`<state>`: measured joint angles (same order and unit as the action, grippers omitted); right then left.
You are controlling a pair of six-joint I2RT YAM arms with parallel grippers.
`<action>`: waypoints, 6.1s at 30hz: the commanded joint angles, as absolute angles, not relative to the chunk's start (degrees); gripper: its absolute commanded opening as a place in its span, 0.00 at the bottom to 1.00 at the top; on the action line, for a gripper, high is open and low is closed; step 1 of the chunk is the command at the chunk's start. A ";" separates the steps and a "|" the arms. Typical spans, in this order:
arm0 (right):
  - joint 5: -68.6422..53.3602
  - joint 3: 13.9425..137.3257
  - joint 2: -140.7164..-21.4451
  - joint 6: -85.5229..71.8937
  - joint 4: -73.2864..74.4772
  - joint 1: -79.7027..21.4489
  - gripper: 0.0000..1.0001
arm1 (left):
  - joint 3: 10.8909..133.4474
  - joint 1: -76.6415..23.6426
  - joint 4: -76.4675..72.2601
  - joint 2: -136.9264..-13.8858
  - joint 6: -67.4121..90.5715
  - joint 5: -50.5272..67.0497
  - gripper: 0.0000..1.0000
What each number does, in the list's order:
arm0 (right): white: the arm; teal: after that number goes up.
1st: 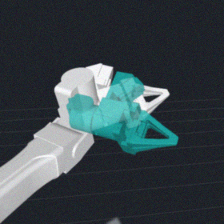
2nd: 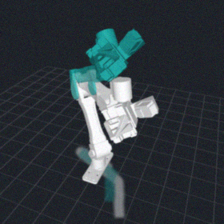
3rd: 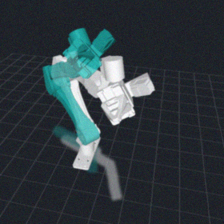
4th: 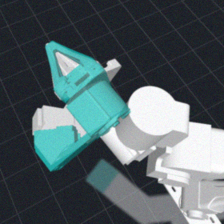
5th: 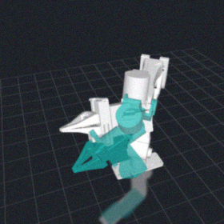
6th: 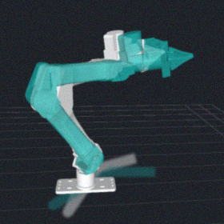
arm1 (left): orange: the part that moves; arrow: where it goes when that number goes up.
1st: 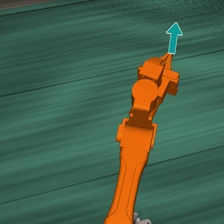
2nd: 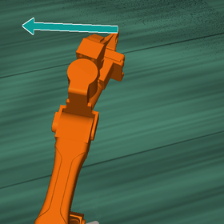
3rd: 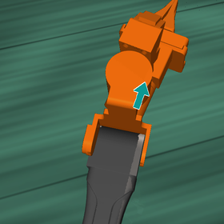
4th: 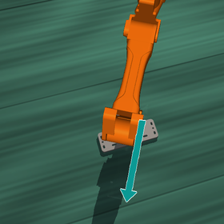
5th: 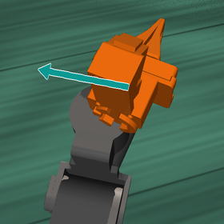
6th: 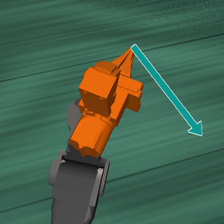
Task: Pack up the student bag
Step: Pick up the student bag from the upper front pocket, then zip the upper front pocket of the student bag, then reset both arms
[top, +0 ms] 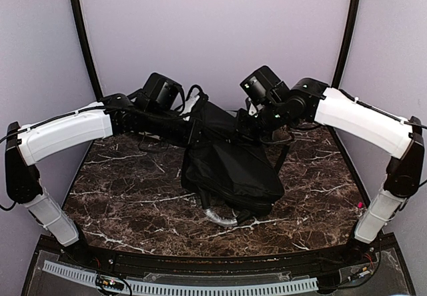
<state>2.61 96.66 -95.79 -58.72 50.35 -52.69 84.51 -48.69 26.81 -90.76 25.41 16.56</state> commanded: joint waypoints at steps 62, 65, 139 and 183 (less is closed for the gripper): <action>8.05 101.36 -97.15 -49.88 62.48 -55.12 0.00 | 92.81 -49.31 21.94 -89.14 22.78 16.94 0.00; 7.48 99.67 -96.24 -50.34 62.70 -54.93 0.00 | 92.64 -49.31 22.85 -88.34 22.18 16.17 0.00; -7.64 62.12 -75.47 -50.91 56.65 -47.64 0.00 | 77.00 -49.20 29.03 -75.69 23.95 10.49 0.00; 32.11 81.52 -62.47 -29.88 44.04 -41.66 0.84 | 65.40 -27.44 28.87 -72.44 1.77 -30.31 0.94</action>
